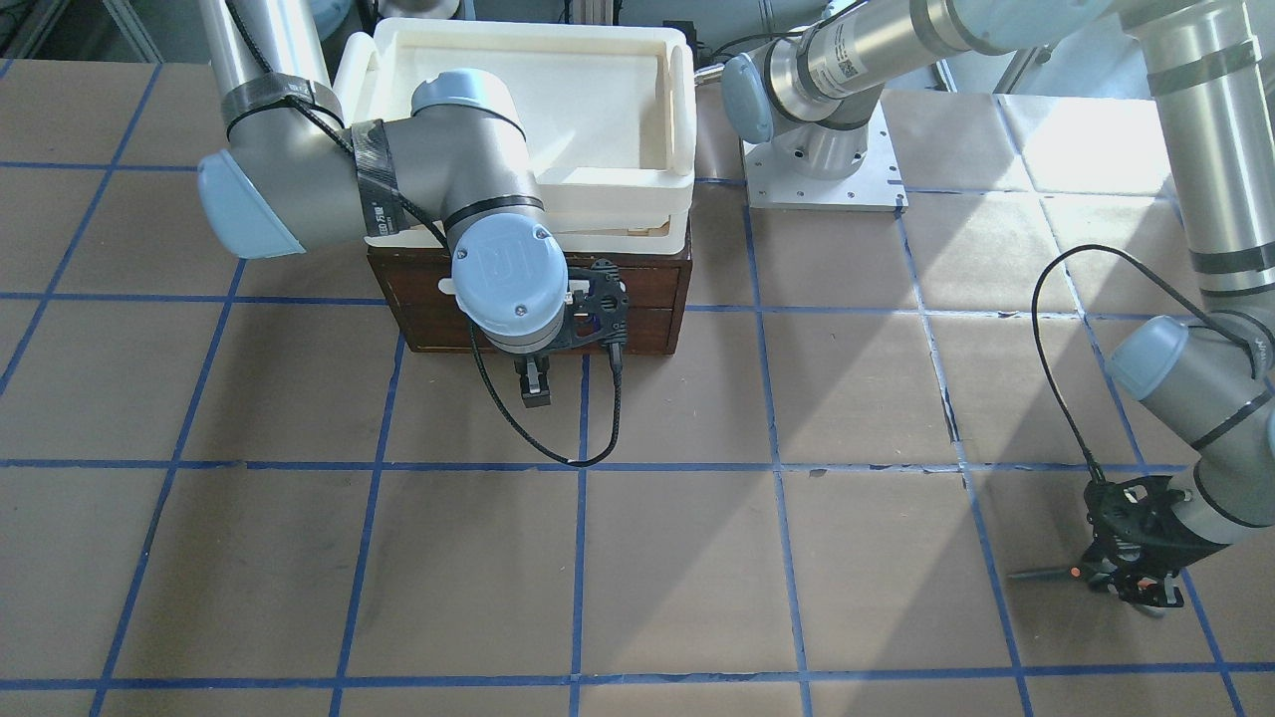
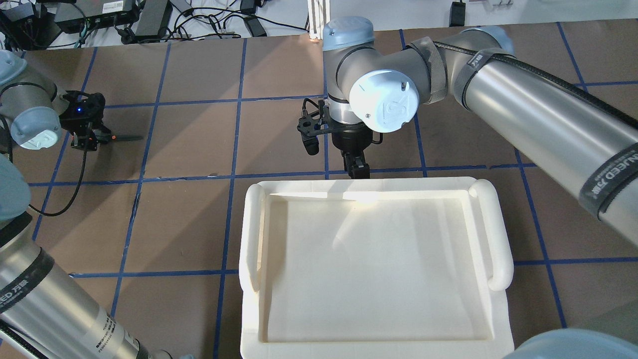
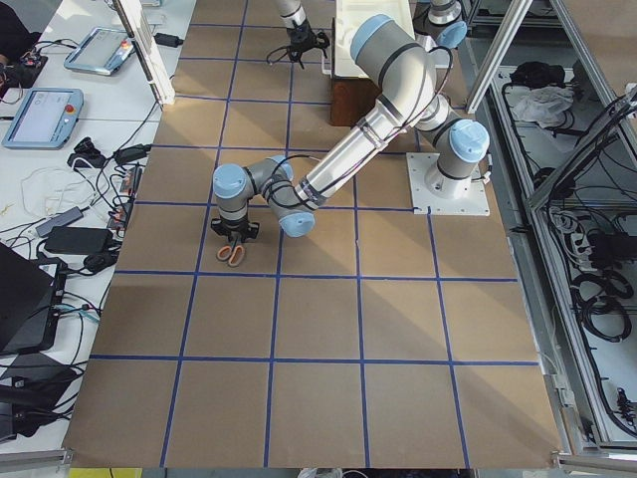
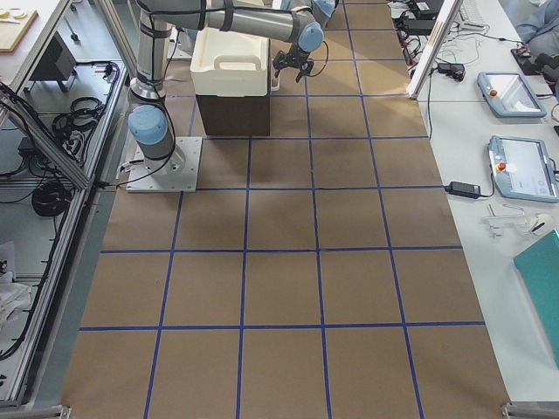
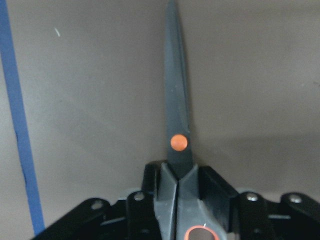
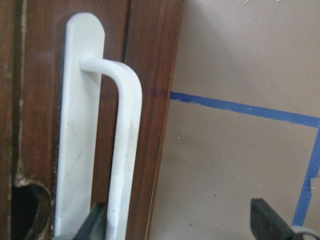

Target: Place scissors in drawer with both arms

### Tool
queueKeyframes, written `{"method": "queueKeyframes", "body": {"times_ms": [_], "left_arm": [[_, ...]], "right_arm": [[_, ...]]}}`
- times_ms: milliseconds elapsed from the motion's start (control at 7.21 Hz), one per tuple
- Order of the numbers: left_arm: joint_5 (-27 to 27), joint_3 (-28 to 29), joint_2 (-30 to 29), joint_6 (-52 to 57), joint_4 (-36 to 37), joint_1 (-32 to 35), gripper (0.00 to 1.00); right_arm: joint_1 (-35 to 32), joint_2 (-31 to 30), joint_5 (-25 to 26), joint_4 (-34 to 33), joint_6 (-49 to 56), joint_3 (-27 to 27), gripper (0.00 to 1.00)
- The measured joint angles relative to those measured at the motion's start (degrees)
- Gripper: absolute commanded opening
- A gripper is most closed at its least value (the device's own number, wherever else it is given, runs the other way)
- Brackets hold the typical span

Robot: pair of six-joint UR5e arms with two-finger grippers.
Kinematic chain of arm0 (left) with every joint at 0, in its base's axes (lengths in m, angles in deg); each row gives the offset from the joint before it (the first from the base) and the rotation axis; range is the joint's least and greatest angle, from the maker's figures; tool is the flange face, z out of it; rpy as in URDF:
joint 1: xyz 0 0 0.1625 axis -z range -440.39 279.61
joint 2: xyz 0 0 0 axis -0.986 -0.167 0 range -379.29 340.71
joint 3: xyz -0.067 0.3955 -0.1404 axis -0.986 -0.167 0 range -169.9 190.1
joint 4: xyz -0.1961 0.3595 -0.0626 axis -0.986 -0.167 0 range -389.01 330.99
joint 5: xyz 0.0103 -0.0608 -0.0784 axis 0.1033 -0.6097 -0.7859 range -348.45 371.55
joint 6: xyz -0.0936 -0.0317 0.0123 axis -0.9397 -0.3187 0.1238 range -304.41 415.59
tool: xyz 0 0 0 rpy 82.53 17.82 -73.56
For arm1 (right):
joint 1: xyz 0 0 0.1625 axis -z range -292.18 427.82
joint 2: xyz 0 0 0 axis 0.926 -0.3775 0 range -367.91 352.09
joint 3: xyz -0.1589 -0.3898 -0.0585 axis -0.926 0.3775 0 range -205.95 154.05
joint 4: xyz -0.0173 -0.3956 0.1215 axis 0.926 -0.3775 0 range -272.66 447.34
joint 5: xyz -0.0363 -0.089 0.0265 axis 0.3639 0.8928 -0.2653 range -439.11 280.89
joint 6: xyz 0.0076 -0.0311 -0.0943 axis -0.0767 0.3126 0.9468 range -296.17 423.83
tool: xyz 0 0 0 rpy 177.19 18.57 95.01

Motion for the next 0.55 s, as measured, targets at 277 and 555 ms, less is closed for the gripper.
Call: {"method": "queueKeyframes", "body": {"times_ms": [277, 555], "left_arm": [[-0.05, 0.00, 0.43, 0.07, -0.10, 0.00, 0.00], [-0.07, -0.01, 1.67, 0.00, -1.12, 0.49, 0.00]], "right_arm": [[0.04, 0.04, 0.12, -0.45, 0.03, 0.28, 1.00], [0.16, -0.05, 0.18, -2.24, 0.39, 0.47, 1.00]]}}
